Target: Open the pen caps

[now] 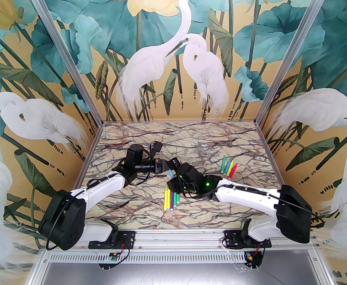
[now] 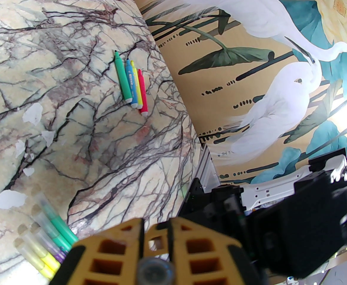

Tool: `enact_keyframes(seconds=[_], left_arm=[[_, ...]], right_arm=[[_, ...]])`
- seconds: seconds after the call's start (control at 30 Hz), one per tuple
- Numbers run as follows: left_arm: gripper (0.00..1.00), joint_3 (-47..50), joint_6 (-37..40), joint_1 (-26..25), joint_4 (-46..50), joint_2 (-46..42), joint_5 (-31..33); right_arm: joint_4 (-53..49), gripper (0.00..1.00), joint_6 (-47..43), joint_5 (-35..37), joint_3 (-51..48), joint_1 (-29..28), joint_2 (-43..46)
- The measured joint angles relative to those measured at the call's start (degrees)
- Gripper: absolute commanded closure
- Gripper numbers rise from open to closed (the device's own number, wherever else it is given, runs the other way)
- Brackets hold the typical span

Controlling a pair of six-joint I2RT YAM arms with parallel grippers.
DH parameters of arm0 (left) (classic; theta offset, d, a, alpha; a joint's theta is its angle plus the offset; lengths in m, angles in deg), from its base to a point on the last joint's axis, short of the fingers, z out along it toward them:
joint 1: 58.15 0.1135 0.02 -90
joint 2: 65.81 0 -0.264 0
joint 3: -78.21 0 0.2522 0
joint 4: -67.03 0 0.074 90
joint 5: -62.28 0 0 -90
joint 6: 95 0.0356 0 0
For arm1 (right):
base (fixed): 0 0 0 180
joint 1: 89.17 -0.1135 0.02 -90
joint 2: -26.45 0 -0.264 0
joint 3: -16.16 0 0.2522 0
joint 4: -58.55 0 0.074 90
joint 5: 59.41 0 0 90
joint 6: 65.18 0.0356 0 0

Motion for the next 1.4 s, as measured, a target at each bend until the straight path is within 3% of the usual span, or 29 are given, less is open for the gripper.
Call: enact_keyframes(seconds=[0.7, 1.3, 1.4], left_arm=[[1.0, -0.24, -0.13, 0.52, 1.38, 0.0, 0.17], [1.0, -0.35, -2.58, 3.89, 3.74, 0.15, -2.01], [1.0, -1.81, -2.58, 6.47, 3.72, 0.96, -0.44]], right_arm=[[1.92, 0.95, 0.26, 0.13, -1.4, 0.11, 0.13], [7.91, 0.99, 0.5, -0.02, -3.63, -0.11, 0.15], [5.03, 0.99, 0.76, -0.02, -5.51, -0.52, 0.83]])
